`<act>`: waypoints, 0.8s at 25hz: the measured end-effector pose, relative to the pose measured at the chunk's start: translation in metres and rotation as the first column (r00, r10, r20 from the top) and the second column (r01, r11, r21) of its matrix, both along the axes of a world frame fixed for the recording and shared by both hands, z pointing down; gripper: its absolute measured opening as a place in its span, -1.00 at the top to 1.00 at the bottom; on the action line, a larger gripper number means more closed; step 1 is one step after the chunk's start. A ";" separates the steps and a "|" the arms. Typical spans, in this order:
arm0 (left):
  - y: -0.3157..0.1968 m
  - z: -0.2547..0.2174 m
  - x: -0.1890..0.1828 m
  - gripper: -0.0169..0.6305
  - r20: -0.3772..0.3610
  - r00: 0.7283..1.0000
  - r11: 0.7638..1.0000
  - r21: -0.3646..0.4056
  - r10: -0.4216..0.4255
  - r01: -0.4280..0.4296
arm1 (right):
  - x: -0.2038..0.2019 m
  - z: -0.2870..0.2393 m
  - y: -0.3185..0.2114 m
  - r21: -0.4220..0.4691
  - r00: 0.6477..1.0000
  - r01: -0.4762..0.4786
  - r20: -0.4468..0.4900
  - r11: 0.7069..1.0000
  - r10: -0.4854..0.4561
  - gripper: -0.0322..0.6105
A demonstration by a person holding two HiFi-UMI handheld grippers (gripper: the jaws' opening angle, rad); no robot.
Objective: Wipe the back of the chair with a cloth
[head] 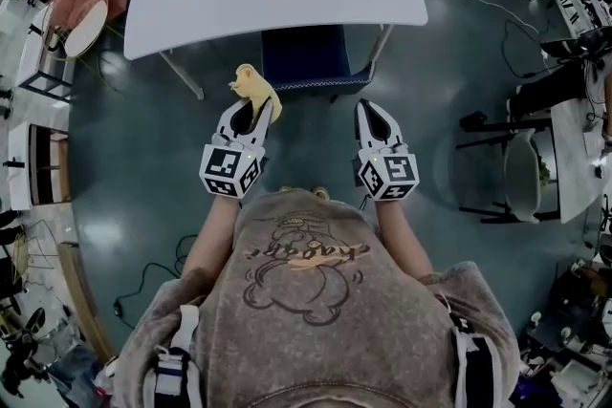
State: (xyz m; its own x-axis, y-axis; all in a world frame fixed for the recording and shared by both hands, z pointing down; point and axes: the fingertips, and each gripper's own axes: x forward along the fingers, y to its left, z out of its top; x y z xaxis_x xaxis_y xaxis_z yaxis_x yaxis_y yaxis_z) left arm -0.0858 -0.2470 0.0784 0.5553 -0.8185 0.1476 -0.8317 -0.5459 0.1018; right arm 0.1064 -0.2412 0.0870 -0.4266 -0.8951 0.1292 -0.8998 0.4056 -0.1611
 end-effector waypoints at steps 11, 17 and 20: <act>-0.001 -0.004 -0.008 0.76 -0.038 0.999 1.000 0.002 -0.028 0.028 | -0.007 0.001 -0.003 0.001 1.000 0.017 0.003 1.000 -0.017 0.82; 0.004 -0.004 -0.002 0.76 -0.042 0.999 0.999 0.002 -0.033 0.033 | -0.003 -0.001 -0.003 0.003 1.000 0.016 0.002 1.000 -0.016 0.82; 0.007 -0.005 -0.005 0.76 -0.045 0.998 0.999 0.006 -0.045 0.046 | -0.005 -0.003 -0.005 0.007 1.000 0.023 0.000 1.000 -0.023 0.82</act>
State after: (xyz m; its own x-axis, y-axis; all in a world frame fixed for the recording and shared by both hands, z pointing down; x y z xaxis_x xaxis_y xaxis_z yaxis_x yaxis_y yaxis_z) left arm -0.0905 -0.2403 0.0737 0.5233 -0.8440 0.1175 -0.8503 -0.5083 0.1364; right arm 0.1016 -0.2458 0.0837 -0.4468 -0.8862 0.1226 -0.8903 0.4270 -0.1584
